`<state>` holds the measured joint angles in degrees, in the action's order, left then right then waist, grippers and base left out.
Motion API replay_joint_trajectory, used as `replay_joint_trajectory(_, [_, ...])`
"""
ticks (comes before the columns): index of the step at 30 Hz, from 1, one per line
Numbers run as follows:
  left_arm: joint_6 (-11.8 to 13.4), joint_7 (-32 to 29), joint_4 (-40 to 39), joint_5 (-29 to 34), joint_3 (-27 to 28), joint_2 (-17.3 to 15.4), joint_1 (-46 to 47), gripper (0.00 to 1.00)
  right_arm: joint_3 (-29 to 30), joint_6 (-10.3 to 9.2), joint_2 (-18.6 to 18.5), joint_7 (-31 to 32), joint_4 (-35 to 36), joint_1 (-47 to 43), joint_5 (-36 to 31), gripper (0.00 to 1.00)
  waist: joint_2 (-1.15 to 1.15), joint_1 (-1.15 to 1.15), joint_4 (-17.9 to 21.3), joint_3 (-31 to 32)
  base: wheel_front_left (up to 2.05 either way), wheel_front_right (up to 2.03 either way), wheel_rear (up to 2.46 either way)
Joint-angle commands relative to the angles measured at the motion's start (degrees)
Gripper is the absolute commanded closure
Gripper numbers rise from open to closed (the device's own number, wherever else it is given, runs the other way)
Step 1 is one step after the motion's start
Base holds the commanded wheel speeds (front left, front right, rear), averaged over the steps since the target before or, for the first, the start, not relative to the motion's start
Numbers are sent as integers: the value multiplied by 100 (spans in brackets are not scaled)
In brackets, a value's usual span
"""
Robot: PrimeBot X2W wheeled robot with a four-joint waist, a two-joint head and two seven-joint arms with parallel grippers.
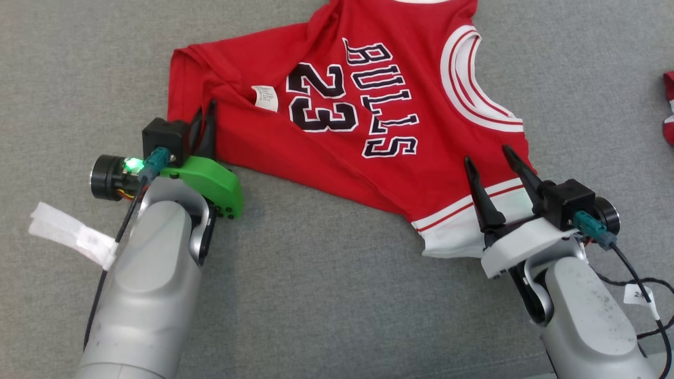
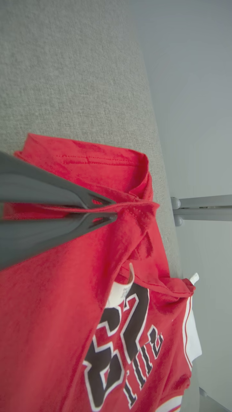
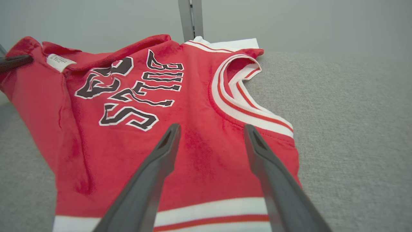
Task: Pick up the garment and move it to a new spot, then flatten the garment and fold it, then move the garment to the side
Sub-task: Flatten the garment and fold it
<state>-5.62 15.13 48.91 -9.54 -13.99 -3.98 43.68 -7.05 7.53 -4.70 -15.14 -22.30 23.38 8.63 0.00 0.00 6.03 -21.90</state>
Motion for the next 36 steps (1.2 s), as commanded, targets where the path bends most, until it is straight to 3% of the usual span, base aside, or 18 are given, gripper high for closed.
replay_joint_trajectory(1, [-40, 0, -131, -28, -3, 23, -208, 100, 41, -9, -46, 3, -57, -155, 1, 0, 0, 0, -250, 299, 0, 0, 0])
replay_joint_trajectory(15, [-174, 0, -1277, -244, 49, -15, -2299, 100, 309, -9, -39, 3, -445, -1059, 90, 0, 0, 0, -964, 1673, 0, 0, 0])
replay_joint_trajectory(16, [-174, 0, -1271, -263, 97, -34, -2437, 82, 310, -9, -32, 3, -454, -1100, 100, 0, 0, 0, -971, 1716, 0, 0, 0])
replay_joint_trajectory(17, [-175, 0, -1287, -264, 156, -53, -2594, 0, 311, -9, -23, 3, -469, -1148, 113, 0, 0, 0, -974, 1763, 0, 0, 0])
replay_joint_trajectory(28, [226, 0, -1970, -251, 1110, 26, -3917, 0, 550, -9, 103, 3, -349, -1491, 21, 0, 0, 0, -786, 2131, 0, 0, 0])
replay_joint_trajectory(36, [263, 0, -2561, -183, 1155, 96, -4381, 0, 733, -9, 162, 3, -247, -1779, -106, 0, 0, 0, -647, 2232, 0, 0, 0])
